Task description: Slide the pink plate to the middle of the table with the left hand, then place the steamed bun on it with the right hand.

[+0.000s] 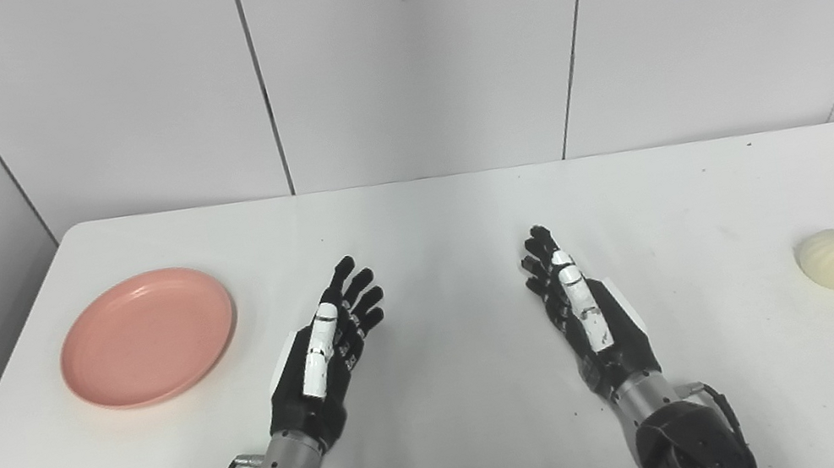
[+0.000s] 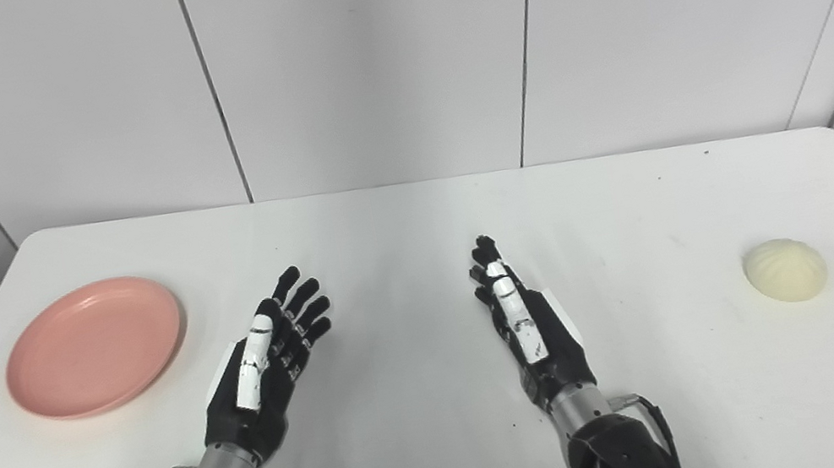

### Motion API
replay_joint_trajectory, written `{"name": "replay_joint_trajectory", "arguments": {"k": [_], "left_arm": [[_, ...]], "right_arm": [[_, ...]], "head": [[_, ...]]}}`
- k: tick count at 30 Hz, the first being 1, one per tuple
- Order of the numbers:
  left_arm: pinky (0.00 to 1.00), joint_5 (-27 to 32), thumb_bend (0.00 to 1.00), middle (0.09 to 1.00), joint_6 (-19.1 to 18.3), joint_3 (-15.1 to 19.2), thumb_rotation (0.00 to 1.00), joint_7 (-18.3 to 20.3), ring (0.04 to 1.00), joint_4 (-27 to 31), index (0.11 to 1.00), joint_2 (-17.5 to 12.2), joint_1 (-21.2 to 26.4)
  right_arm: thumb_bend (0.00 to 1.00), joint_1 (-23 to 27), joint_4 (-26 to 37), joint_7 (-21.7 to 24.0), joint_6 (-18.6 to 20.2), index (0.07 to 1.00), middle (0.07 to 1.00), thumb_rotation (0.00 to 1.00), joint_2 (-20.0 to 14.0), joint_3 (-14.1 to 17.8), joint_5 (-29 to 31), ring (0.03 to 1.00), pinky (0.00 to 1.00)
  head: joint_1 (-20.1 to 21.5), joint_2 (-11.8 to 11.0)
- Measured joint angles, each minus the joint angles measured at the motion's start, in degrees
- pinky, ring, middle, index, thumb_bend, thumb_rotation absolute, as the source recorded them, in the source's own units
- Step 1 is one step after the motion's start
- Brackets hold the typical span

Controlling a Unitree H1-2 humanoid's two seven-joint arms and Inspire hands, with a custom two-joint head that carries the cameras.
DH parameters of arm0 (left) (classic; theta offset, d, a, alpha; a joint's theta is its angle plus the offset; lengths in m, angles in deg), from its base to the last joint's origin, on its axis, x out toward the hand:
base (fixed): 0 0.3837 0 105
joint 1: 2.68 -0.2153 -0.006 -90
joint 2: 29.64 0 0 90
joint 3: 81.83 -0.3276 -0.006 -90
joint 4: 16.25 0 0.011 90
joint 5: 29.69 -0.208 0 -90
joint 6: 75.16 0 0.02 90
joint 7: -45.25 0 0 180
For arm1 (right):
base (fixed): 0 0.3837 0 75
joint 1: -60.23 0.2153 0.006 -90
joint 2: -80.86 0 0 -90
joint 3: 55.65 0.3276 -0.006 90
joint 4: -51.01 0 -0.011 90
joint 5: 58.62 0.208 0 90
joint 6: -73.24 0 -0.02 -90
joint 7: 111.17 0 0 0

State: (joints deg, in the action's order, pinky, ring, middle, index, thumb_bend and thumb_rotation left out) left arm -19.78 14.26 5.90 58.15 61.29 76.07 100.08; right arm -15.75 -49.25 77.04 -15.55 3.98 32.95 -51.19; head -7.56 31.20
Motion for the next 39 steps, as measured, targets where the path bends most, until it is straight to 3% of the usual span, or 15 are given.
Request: {"name": "replay_joint_trajectory", "arguments": {"k": [6, 10, 12, 14, 16, 19, 39], "left_arm": [[0.93, -0.01, 0.45, 0.958, 0.0, -0.05, 1.0, 0.0, 0.94, -0.04, 0.961, 0.01, 0.0], [0.93, -0.01, 0.44, 0.957, 0.03, -0.04, 1.0, 0.0, 0.941, -0.48, 0.961, 0.36, 0.28], [0.94, -0.16, 0.43, 0.959, 0.12, -0.04, 1.0, -0.01, 0.942, -0.9, 0.964, 0.59, 0.62], [0.94, -0.28, 0.42, 0.964, 0.32, -0.04, 1.0, -0.15, 0.945, -1.62, 0.969, 1.02, 1.11], [0.94, -0.56, 0.42, 0.968, 0.79, -0.13, 1.0, -0.62, 0.947, -2.7, 0.974, 1.49, 1.9], [0.95, -1.65, 0.42, 0.985, 1.54, -0.46, 1.0, -1.3, 0.962, -3.91, 0.986, 2.06, 2.72], [0.96, -2.81, 0.41, 0.985, 2.44, -0.95, 1.0, -1.35, 0.966, -6.02, 0.995, 2.89, 4.17]], "right_arm": [[0.2, 0.04, -0.03, 0.0, 0.0, 1.0, 1.0, 1.0, -0.07, 0.01, 0.12, 1.0, 1.0], [0.2, 0.22, -0.27, 0.07, 0.01, 1.0, 1.0, 1.0, -0.26, 0.1, 0.43, 1.0, 1.0], [0.19, 0.21, -0.24, 0.16, 0.05, 1.0, 1.0, 1.0, -0.5, 0.11, 0.71, 1.0, 1.0], [0.18, 0.21, -0.23, 0.83, 0.04, 1.0, 1.0, 1.0, -1.1, 0.17, 1.13, 1.0, 1.0], [0.16, 0.23, -0.25, 1.58, 0.04, 1.0, 1.0, 1.0, -1.76, 0.26, 1.65, 1.0, 1.0], [0.13, 0.23, -0.16, 2.21, 0.08, 1.0, 1.0, 1.0, -2.23, 0.41, 2.3, 1.0, 1.0], [0.09, -0.02, 0.77, 2.34, 0.85, 1.0, 1.0, 1.0, -2.43, 0.95, 2.84, 1.0, 1.0]], "head": [[-1.49, -0.53], [-7.27, -2.19], [-7.29, -2.2], [-12.02, -3.6], [-12.04, -3.6], [-15.81, -5.18], [-16.52, -5.27]]}}
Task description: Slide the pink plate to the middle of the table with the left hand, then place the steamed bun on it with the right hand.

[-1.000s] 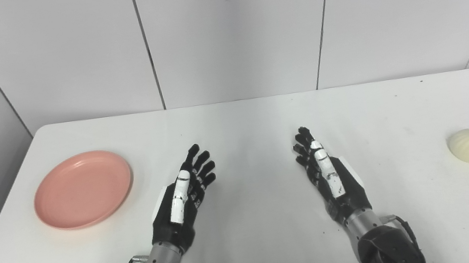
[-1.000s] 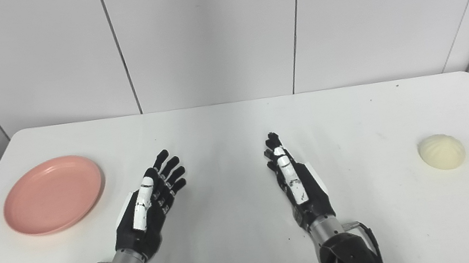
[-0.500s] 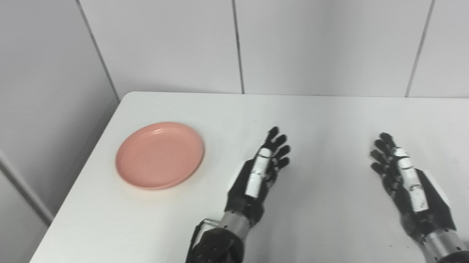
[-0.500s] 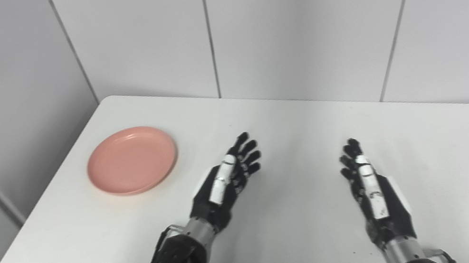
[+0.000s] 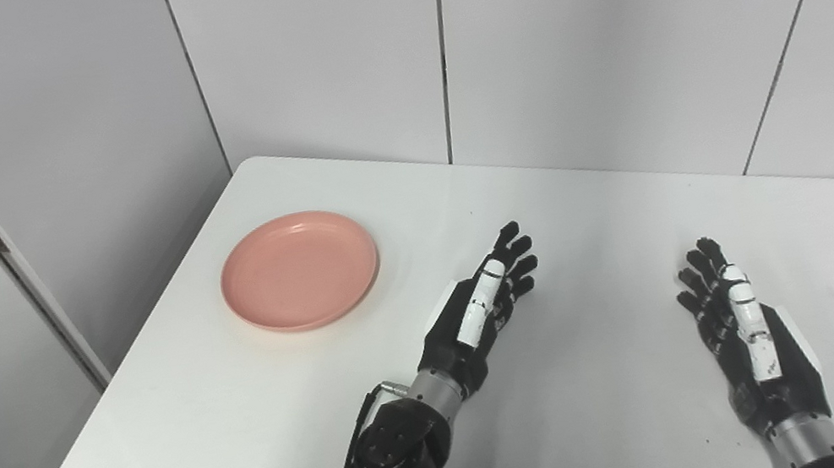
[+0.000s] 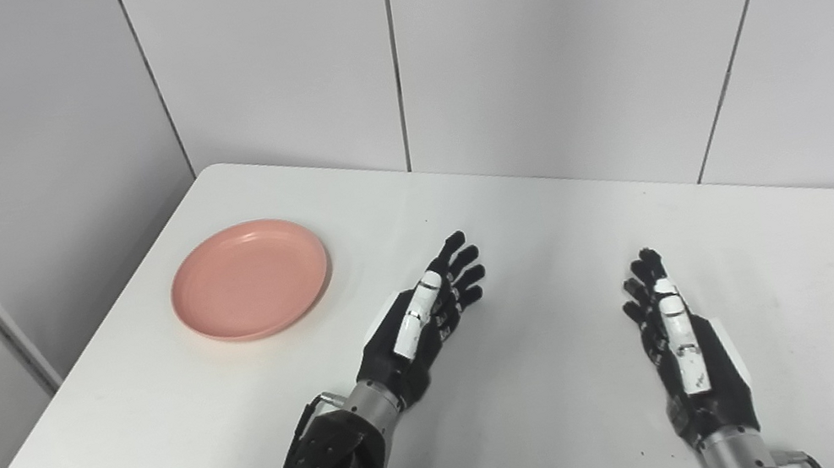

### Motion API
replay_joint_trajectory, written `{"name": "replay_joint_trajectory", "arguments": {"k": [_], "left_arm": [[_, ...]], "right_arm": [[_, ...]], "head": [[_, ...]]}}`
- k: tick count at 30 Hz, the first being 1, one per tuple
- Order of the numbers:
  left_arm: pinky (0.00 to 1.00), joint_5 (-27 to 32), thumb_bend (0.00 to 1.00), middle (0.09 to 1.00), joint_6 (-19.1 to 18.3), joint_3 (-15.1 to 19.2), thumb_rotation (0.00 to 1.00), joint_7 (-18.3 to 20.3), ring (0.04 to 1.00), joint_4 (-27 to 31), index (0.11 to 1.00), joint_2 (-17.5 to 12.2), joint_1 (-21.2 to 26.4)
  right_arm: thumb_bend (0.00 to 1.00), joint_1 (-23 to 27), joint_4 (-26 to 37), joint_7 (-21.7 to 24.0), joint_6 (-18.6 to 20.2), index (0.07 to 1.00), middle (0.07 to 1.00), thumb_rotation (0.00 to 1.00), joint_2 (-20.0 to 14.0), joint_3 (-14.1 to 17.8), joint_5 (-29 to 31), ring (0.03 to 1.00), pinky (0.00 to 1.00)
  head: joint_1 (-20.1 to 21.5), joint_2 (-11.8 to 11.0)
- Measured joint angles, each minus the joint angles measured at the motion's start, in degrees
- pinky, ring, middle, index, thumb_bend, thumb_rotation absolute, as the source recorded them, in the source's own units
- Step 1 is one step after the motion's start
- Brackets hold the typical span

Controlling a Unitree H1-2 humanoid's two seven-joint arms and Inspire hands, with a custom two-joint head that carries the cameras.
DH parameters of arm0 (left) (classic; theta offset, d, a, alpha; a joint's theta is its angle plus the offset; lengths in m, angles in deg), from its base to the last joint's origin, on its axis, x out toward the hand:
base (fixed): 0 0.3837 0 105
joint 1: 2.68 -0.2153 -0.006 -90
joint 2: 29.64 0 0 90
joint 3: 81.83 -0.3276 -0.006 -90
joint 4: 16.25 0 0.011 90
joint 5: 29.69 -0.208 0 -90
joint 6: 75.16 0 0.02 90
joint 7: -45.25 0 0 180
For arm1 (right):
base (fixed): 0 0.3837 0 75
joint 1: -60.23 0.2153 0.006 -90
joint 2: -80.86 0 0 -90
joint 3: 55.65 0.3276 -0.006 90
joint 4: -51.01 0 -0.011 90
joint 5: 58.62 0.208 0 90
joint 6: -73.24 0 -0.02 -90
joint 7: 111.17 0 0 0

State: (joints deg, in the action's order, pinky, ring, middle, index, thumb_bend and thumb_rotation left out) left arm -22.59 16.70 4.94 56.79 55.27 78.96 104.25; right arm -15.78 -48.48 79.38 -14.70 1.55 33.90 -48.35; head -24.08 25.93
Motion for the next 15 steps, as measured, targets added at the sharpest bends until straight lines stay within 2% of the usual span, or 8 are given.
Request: {"name": "replay_joint_trajectory", "arguments": {"k": [7, 12, 15], "left_arm": [[0.97, -0.15, 0.44, 0.994, 0.0, -0.03, 1.0, -0.27, 0.973, 0.01, 0.999, -0.02, 0.09], [0.97, -0.27, 0.42, 0.98, -0.02, 0.13, 1.0, -0.94, 0.962, 0.2, 0.98, -0.02, 0.35], [0.96, -0.27, 0.42, 0.969, -0.57, 0.37, 1.0, -1.73, 0.954, 1.82, 0.973, -0.02, 0.23]], "right_arm": [[0.1, -0.21, 0.38, -0.09, 0.39, 1.0, 1.0, 1.0, -0.02, 0.0, -0.02, 1.0, 1.0], [0.1, -0.27, 0.64, -0.1, 0.6, 1.0, 1.0, 1.0, -0.03, -0.09, -0.08, 1.0, 1.0], [0.1, -0.19, 0.75, -0.05, 0.63, 1.0, 1.0, 1.0, 0.04, -0.35, -0.09, 1.0, 1.0]], "head": [[0.09, 0.26], [0.35, 0.26], [0.53, 0.18]]}}
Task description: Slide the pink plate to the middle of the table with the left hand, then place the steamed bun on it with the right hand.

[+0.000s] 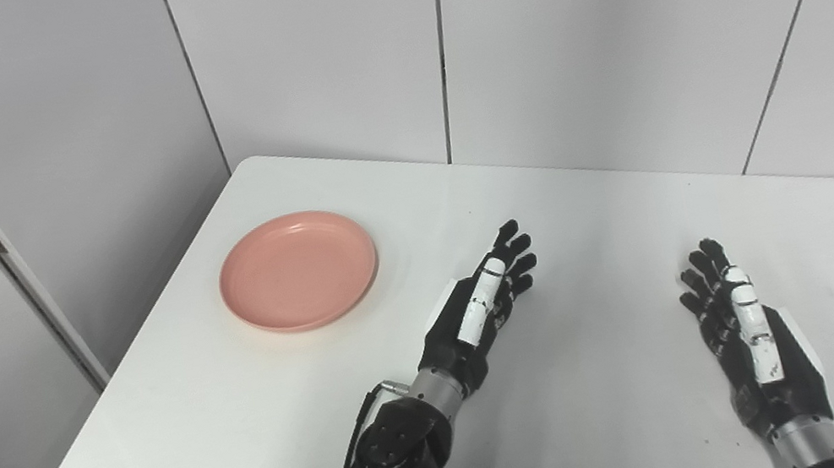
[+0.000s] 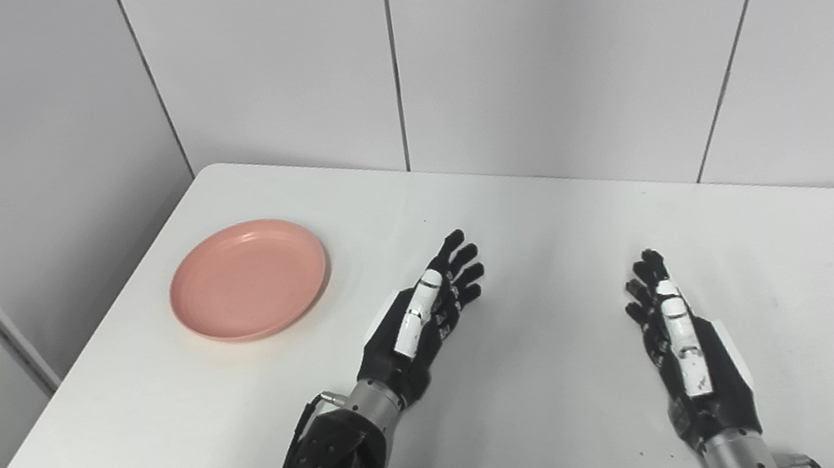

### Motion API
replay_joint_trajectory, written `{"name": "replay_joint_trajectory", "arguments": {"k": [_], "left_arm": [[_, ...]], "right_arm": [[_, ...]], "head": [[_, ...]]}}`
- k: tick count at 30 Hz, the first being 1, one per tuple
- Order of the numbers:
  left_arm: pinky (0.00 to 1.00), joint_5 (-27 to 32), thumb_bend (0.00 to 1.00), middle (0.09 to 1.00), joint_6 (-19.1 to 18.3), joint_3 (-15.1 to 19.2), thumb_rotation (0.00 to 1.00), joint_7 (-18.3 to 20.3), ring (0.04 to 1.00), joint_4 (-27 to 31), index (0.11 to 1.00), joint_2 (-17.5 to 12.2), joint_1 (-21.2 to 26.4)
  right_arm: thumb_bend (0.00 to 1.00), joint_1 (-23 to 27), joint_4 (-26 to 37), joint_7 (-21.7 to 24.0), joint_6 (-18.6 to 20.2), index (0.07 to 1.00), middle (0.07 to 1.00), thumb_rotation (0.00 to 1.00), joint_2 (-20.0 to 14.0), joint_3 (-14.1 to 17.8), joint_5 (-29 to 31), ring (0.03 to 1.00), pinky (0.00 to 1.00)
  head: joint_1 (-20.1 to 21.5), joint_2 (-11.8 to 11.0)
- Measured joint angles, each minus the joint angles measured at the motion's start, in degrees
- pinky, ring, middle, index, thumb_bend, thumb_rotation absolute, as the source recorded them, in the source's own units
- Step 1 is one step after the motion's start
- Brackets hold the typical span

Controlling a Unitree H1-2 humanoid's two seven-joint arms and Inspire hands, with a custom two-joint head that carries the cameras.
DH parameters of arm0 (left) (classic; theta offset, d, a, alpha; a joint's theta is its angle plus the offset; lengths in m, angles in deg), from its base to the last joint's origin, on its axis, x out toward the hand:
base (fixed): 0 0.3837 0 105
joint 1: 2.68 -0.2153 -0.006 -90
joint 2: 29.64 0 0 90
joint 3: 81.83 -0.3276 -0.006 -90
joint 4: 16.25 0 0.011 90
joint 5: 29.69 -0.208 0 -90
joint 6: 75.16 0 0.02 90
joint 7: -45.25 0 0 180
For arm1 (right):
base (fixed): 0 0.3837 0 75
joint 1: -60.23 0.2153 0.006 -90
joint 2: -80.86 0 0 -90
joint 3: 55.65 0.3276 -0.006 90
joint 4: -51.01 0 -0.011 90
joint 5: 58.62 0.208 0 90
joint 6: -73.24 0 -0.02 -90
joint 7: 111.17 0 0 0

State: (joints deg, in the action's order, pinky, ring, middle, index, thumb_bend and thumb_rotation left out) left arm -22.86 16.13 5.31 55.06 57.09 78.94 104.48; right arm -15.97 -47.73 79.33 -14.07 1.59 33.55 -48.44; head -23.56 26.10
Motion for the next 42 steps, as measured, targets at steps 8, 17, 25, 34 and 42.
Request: {"name": "replay_joint_trajectory", "arguments": {"k": [8, 17, 25, 34, 42], "left_arm": [[0.92, -0.25, 0.46, 0.937, -7.56, 1.34, 1.0, -2.05, 0.92, 7.77, 0.939, -0.24, -1.52], [0.95, 0.88, 0.47, 0.919, -11.69, 4.4, 1.0, -4.12, 0.908, 20.06, 0.924, -1.24, 1.28], [0.93, 2.22, 0.49, 0.917, -13.32, 7.13, 1.0, -5.74, 0.913, 29.51, 0.916, -1.8, 2.01], [0.9, 2.95, 0.46, 0.918, -13.67, 10.25, 1.0, -7.74, 0.912, 37.45, 0.914, -3.59, 1.8], [0.91, 2.98, 0.46, 0.931, -13.42, 16.44, 1.0, -10.98, 0.922, 40.31, 0.929, -6.41, 1.78]], "right_arm": [[0.11, 0.01, 0.18, 0.04, 0.03, 1.0, 1.0, 1.0, 0.02, -0.2, -0.25, 1.0, 1.0], [0.11, 0.11, 0.01, 0.28, 0.03, 1.0, 1.0, 1.0, -0.11, -0.02, 0.05, 1.0, 1.0], [0.11, 0.41, -0.4, 1.64, 0.03, 1.0, 1.0, 1.0, -0.85, 0.06, 0.54, 1.0, 1.0], [0.11, 0.7, -0.79, 2.33, 0.03, 1.0, 1.0, 1.0, -1.21, 0.69, 1.33, 1.0, 1.0], [0.12, 0.81, -0.9, 2.34, 0.03, 1.0, 1.0, 1.0, -1.87, 1.23, 1.84, 1.0, 1.0]], "head": [[0.53, 0.0], [-0.09, 0.17], [-1.49, 0.79], [-2.72, 1.14], [-3.34, 1.23]]}}
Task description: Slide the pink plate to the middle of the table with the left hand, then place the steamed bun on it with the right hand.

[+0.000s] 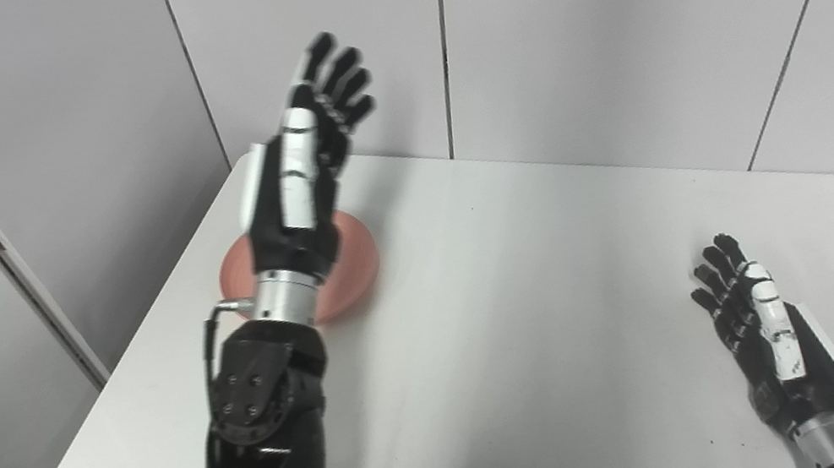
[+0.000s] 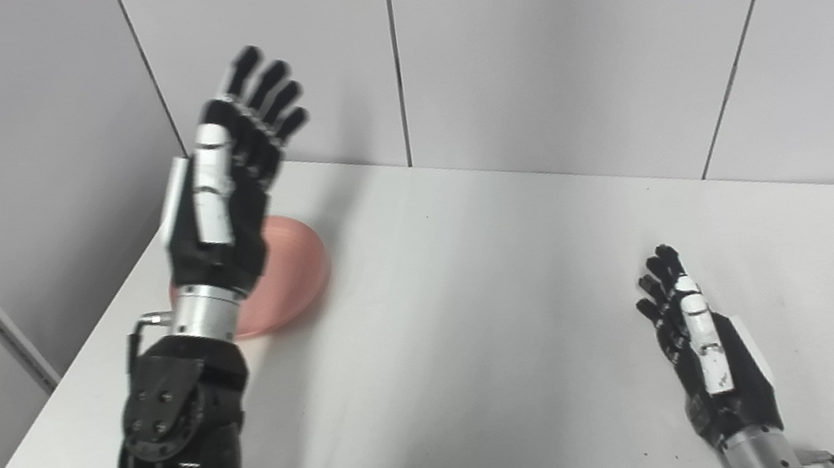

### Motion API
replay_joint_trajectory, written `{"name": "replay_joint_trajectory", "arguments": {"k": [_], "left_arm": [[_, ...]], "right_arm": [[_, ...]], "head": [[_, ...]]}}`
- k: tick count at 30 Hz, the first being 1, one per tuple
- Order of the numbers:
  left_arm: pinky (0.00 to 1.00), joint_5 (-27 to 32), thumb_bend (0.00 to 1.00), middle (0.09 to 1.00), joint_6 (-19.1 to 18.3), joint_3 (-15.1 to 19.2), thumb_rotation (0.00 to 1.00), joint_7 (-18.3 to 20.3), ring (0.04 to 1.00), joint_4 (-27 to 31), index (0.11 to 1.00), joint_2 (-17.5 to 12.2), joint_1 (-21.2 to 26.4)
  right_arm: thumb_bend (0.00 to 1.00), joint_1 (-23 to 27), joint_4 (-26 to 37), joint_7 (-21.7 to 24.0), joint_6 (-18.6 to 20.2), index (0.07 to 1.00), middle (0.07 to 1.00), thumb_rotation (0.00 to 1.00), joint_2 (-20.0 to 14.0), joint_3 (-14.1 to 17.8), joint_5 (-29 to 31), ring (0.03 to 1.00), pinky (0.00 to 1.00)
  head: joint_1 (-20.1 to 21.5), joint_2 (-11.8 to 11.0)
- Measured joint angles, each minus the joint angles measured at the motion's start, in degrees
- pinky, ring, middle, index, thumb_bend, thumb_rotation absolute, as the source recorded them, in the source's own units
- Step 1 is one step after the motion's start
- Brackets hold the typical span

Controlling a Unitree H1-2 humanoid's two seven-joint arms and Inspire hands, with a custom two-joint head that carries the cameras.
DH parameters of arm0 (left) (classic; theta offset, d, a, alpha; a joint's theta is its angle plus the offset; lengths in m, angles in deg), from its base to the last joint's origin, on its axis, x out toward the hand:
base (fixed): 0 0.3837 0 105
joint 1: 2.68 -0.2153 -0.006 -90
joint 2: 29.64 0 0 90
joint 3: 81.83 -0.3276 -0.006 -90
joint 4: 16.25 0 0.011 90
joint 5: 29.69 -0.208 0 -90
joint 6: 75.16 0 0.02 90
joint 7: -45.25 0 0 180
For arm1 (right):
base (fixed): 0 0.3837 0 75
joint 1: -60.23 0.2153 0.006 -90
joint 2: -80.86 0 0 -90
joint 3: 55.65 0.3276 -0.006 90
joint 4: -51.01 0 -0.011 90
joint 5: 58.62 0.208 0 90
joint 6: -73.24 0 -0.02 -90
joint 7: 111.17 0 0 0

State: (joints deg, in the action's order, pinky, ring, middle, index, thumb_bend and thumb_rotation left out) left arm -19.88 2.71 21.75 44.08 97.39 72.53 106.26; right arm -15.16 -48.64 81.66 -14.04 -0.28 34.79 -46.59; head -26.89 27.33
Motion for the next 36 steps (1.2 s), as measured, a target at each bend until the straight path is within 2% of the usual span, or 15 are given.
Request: {"name": "replay_joint_trajectory", "arguments": {"k": [4, 10, 18, 25, 32, 36], "left_arm": [[0.94, 0.89, 0.46, 0.935, 0.11, 2.47, 1.0, -0.97, 0.929, -0.05, 0.937, -1.52, -0.01], [0.92, 2.04, 0.47, 0.923, 1.0, 5.97, 1.0, -2.86, 0.915, -1.47, 0.928, -2.51, 0.0], [0.92, 2.95, 0.47, 0.937, 3.89, 9.19, 1.0, -4.03, 0.925, -6.96, 0.93, -3.95, 0.0], [0.97, 5.43, 0.48, 0.948, 7.79, 12.66, 1.0, -4.26, 0.943, -14.95, 0.945, -6.23, 0.0], [0.97, 6.19, 0.49, 0.935, 10.96, 13.57, 1.0, -4.73, 0.929, -19.53, 0.934, -7.66, -0.03], [0.96, 6.38, 0.47, 0.936, 11.39, 14.01, 1.0, -5.25, 0.93, -22.75, 0.936, -8.32, -0.02]], "right_arm": [[0.11, -0.01, 0.06, 0.0, 0.04, 1.0, 1.0, 1.0, -0.04, -0.02, 0.0, 1.0, 1.0], [0.11, -0.07, 0.56, -0.04, 0.5, 1.0, 1.0, 1.0, -0.05, 0.02, 0.02, 1.0, 1.0], [0.1, -0.07, 0.61, -0.04, 0.54, 1.0, 1.0, 1.0, -0.06, 0.02, 0.05, 1.0, 1.0], [0.09, -0.19, 0.86, -0.14, 0.6, 1.0, 1.0, 1.0, -0.09, 0.04, 0.02, 1.0, 1.0], [0.1, -0.23, 0.95, -0.14, 0.62, 1.0, 1.0, 1.0, -0.1, 0.04, 0.03, 1.0, 1.0], [0.1, -0.25, 1.0, -0.13, 0.62, 1.0, 1.0, 1.0, -0.11, 0.04, 0.03, 1.0, 1.0]], "head": [[-0.44, 0.0], [-0.88, -0.17], [-1.05, -0.18], [-1.14, -0.18], [-1.41, -0.09], [-1.58, 0.0]]}}
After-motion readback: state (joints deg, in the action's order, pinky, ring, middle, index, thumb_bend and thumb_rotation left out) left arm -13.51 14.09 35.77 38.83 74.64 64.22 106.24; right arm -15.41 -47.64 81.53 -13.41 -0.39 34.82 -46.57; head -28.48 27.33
